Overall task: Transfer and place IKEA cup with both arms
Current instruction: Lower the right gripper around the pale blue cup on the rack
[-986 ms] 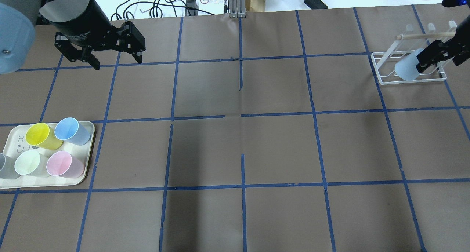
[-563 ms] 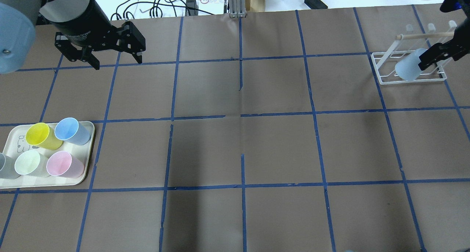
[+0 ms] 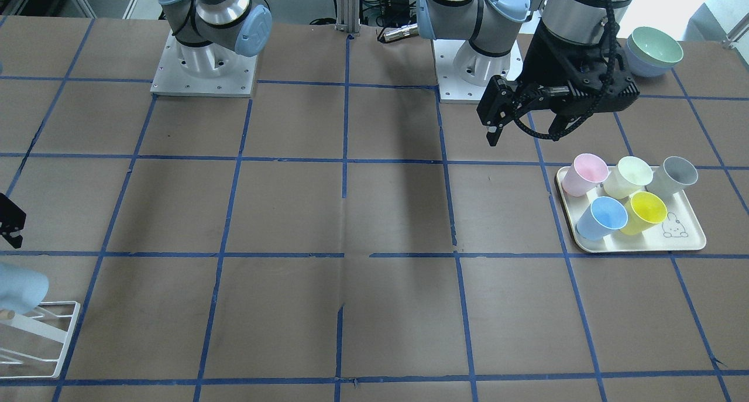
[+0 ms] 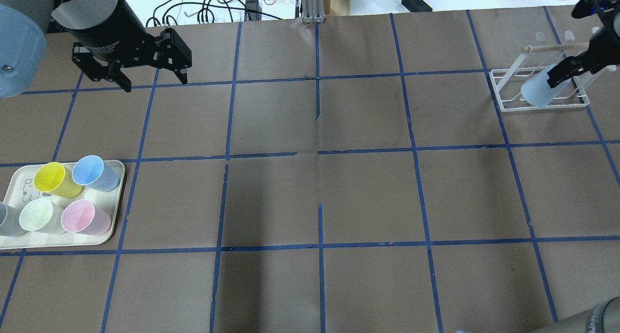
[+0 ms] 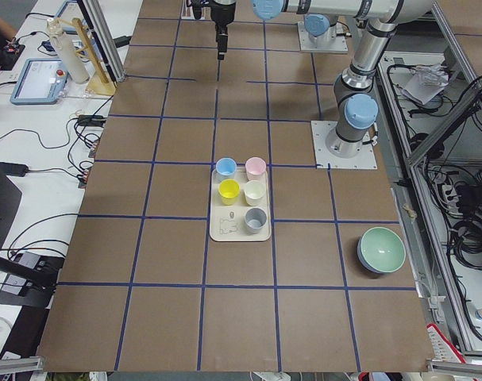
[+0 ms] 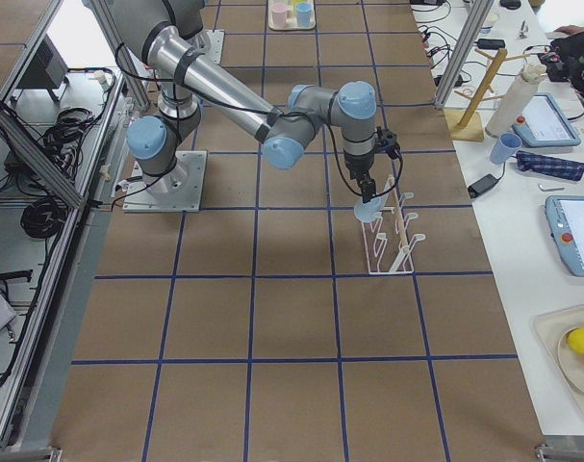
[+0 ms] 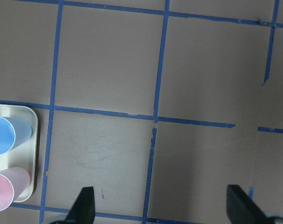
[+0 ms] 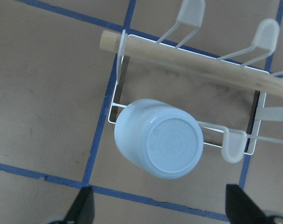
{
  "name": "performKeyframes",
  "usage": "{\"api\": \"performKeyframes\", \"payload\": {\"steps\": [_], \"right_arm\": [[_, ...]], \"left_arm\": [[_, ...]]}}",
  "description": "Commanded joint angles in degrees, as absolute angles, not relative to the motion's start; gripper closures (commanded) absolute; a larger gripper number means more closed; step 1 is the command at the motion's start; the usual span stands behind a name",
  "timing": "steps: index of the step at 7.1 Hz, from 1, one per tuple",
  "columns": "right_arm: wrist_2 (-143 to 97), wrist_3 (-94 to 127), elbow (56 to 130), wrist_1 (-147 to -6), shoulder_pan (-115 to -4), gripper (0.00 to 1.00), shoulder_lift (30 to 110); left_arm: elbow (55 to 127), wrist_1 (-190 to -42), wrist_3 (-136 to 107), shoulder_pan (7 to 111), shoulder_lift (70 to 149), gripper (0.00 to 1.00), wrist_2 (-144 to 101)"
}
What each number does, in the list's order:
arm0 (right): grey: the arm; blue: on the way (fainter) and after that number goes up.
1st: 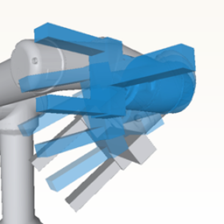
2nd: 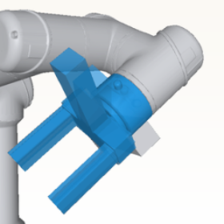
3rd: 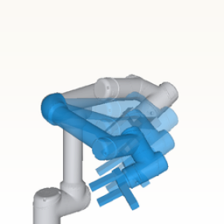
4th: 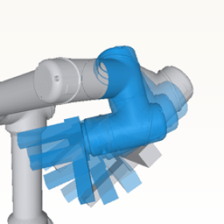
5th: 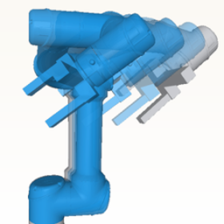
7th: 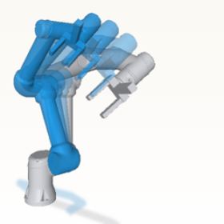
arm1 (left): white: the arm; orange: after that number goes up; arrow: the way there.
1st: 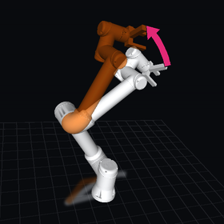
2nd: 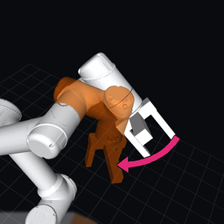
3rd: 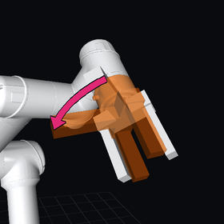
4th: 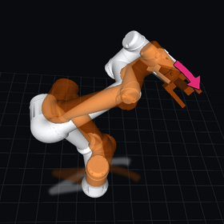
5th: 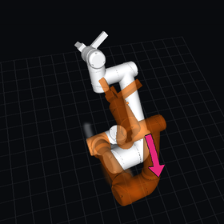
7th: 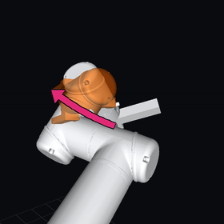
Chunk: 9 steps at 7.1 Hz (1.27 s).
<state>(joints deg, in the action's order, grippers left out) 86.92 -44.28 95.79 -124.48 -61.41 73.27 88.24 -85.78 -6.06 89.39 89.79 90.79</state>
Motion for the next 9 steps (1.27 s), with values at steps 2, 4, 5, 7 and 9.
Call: {"api": "performKeyframes", "payload": {"steps": [2, 4, 5, 7, 9], "right_arm": [[84.73, -44.65, 95.1, -125.94, -61.35, 0.0, 70.05], [84.81, -44.82, 94.83, -127.87, -61.35, 0.0, 69.26], [84.81, -44.65, 94.83, -127.88, -61.35, 0.0, 69.0], [84.73, -44.3, 94.83, -127.88, -61.44, 0.0, 67.77], [84.73, -44.12, 94.83, -127.79, -61.44, 0.14, 67.68]], "left_arm": [[88.24, -85.78, -6.06, 89.38, 89.82, 0.0, 90.79], [88.24, -85.78, -6.06, 89.38, 89.82, 0.0, 90.79], [88.24, -85.78, -6.06, 89.38, 89.82, 0.0, 90.79], [88.24, -85.78, -6.06, 89.38, 89.82, 0.0, 90.79], [88.24, -85.78, -6.06, 89.38, 89.82, 0.0, 90.79]]}}
